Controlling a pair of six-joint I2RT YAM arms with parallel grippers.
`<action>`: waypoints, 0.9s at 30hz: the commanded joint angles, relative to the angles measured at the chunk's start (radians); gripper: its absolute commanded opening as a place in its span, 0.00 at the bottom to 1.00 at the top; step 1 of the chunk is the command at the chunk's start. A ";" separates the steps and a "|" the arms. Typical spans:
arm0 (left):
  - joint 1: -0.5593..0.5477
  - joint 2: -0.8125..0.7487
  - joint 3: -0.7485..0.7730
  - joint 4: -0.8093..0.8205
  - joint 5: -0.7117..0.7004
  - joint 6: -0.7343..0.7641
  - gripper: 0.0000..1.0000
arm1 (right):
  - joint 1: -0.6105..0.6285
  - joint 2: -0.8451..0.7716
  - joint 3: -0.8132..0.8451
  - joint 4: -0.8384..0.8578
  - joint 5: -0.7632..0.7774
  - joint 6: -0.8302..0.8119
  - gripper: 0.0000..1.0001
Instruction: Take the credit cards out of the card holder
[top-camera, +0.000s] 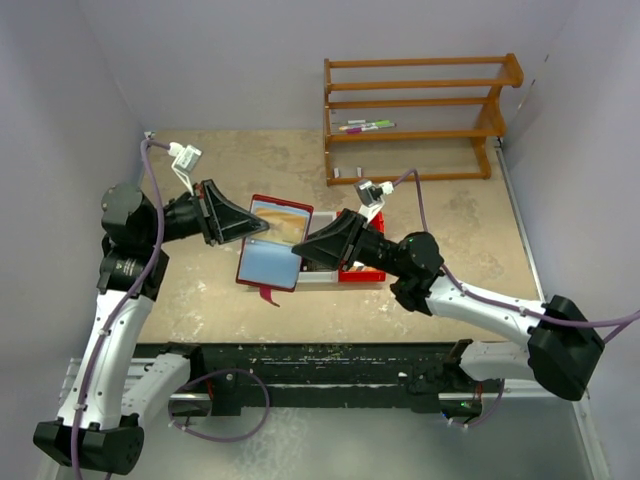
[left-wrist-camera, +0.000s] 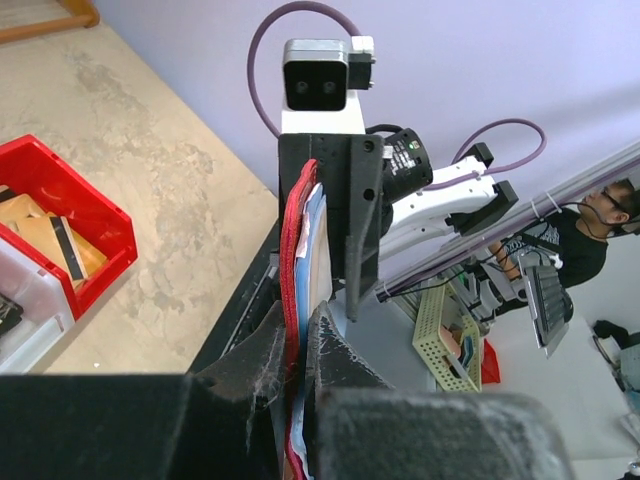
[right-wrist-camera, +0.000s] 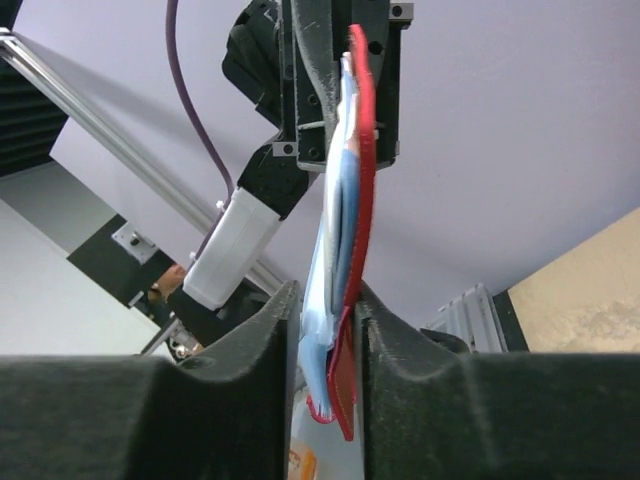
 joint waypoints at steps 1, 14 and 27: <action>-0.002 -0.030 0.003 0.001 -0.004 0.014 0.00 | 0.004 -0.009 0.035 0.074 0.024 0.014 0.23; -0.002 -0.072 -0.023 -0.094 0.015 0.111 0.00 | 0.002 0.028 0.071 0.072 -0.035 0.061 0.35; -0.002 -0.025 0.075 -0.385 0.054 0.526 0.72 | -0.016 0.046 0.403 -0.733 -0.335 -0.321 0.00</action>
